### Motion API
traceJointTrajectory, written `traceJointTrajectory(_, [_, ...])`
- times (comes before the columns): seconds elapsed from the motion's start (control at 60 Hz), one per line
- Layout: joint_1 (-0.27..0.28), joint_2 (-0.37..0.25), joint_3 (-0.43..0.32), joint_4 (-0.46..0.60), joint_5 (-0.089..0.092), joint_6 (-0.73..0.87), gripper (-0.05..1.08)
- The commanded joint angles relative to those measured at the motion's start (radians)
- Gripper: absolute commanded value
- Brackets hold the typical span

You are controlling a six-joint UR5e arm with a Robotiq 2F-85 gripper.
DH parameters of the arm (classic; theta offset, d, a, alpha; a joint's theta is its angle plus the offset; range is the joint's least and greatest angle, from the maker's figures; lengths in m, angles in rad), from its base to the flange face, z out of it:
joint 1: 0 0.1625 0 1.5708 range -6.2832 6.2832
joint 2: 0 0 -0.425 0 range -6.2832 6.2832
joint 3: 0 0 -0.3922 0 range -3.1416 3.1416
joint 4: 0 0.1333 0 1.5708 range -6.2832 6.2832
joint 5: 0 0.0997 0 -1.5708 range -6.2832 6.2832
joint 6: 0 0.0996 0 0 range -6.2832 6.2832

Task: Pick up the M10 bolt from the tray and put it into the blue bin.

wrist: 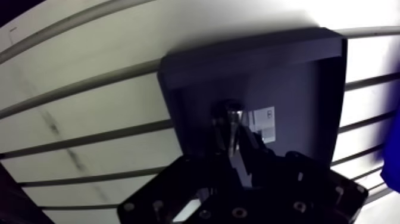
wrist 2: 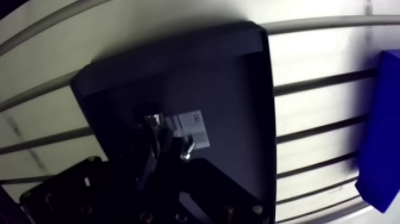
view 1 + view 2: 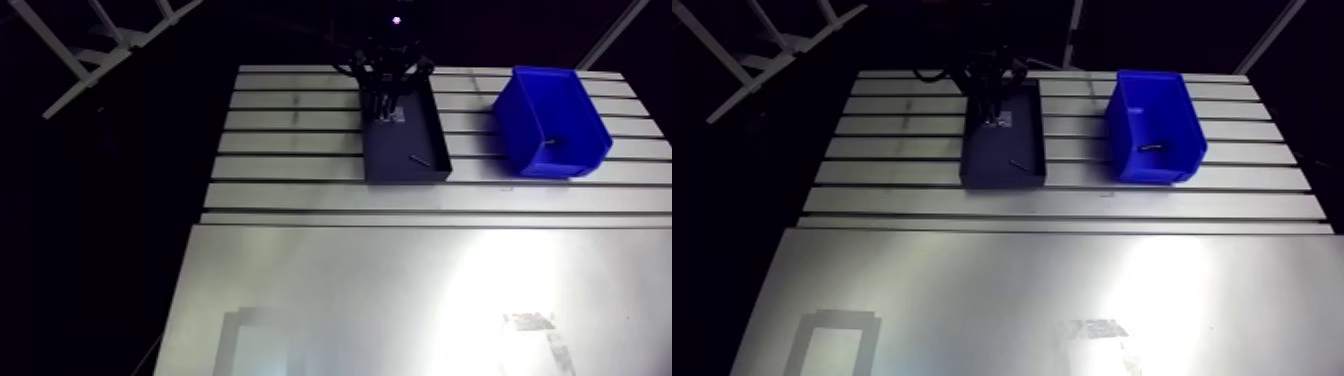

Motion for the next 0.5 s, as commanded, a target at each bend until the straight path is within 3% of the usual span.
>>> traceJointTrajectory(0.017, [0.000,0.001,0.000,0.000,0.000,0.000,0.71])
traceJointTrajectory(0.5, [0.000,-0.001,0.000,0.000,0.000,-0.001,0.77])
